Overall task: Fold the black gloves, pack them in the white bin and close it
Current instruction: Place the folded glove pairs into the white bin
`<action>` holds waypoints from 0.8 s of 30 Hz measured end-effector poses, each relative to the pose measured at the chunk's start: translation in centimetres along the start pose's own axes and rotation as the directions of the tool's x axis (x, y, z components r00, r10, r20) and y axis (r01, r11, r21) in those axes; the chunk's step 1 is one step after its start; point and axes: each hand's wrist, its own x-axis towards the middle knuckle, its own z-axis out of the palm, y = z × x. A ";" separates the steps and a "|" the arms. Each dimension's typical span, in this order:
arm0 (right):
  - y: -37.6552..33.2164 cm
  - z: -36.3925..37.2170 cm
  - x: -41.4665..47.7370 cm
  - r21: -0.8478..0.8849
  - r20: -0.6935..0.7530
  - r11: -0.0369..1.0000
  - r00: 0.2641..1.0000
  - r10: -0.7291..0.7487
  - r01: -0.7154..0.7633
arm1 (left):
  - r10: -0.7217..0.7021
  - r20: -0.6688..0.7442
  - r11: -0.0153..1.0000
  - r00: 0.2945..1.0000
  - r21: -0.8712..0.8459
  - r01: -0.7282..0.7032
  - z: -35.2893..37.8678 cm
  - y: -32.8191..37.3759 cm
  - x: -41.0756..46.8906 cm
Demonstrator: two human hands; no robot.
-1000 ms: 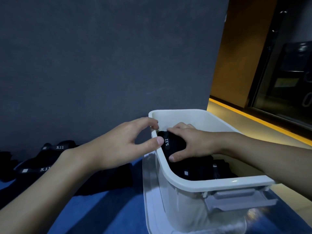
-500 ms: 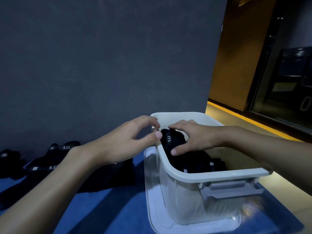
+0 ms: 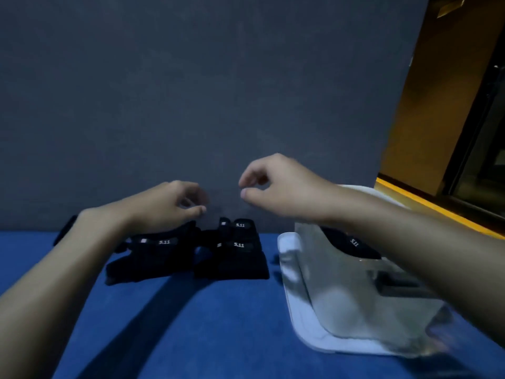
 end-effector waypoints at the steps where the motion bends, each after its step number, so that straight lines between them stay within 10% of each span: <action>1: -0.7 1.4 0.1 0.015 -0.005 1.000 1.000 0.012 -0.012 | -0.010 0.006 1.000 1.000 -0.001 0.010 0.1 -0.5 -0.5; 11: 3.4 13.8 -2.1 0.137 -0.012 0.899 0.907 0.421 -0.416 | -0.017 0.084 0.999 0.996 0.039 0.014 4.3 -2.7 -2.9; 24: 5.9 16.2 -3.3 0.274 -0.001 0.845 0.878 0.479 -0.460 | 0.022 0.281 0.999 0.959 0.019 -0.028 7.3 -1.0 -0.5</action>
